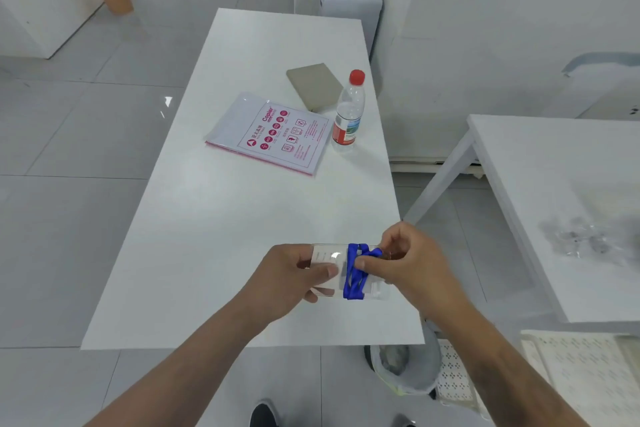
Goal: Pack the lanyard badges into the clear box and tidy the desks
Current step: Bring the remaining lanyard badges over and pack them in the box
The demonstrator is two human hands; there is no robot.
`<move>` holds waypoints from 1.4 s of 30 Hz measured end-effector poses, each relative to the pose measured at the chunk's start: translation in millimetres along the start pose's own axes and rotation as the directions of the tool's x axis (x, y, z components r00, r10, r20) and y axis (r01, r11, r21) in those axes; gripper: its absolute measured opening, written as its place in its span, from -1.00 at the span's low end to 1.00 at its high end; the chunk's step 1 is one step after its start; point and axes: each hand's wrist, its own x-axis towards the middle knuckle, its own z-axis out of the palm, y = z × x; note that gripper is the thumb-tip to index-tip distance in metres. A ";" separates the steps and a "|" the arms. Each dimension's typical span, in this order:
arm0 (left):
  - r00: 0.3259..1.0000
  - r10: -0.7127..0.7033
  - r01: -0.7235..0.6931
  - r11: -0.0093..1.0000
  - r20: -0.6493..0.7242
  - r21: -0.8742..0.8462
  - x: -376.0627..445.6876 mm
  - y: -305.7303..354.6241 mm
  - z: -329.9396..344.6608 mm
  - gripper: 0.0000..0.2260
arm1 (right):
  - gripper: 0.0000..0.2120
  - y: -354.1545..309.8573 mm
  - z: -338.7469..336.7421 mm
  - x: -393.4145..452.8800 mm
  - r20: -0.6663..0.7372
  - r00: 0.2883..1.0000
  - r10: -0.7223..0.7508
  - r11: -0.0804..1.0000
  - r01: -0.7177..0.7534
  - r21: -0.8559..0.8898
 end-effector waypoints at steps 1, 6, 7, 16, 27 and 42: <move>1.000 -0.007 0.007 1.000 0.001 -0.012 0.7 2.6 11.6 -0.86 | -0.64 7.4 -9.9 -1.1 -0.008 1.000 0.005 0.999 -0.005 0.048; 0.999 -0.031 0.031 0.999 -0.013 -0.016 5.8 18.9 85.0 -0.86 | -0.71 49.0 -70.6 -5.8 0.026 0.999 0.027 0.986 -0.031 0.166; 0.999 -0.036 0.035 0.999 -0.023 -0.014 6.7 21.7 100.3 -0.87 | -0.71 56.6 -83.6 -6.5 0.036 0.999 0.023 0.985 -0.029 0.171; 0.992 -0.067 0.062 0.997 -0.109 -0.048 10.0 62.2 259.3 -0.90 | -0.71 125.2 -223.8 -16.4 0.073 0.997 -0.023 0.993 0.014 0.116; 0.997 -0.030 0.033 0.999 -0.075 0.034 16.1 75.2 313.6 -0.88 | -0.73 157.8 -275.8 -33.3 0.008 1.000 -0.003 0.992 0.002 0.126; 0.999 -0.051 0.051 0.999 0.002 0.001 79.5 125.3 503.5 -0.87 | -0.69 257.1 -457.9 -33.8 -0.120 0.989 0.087 0.986 -0.068 0.153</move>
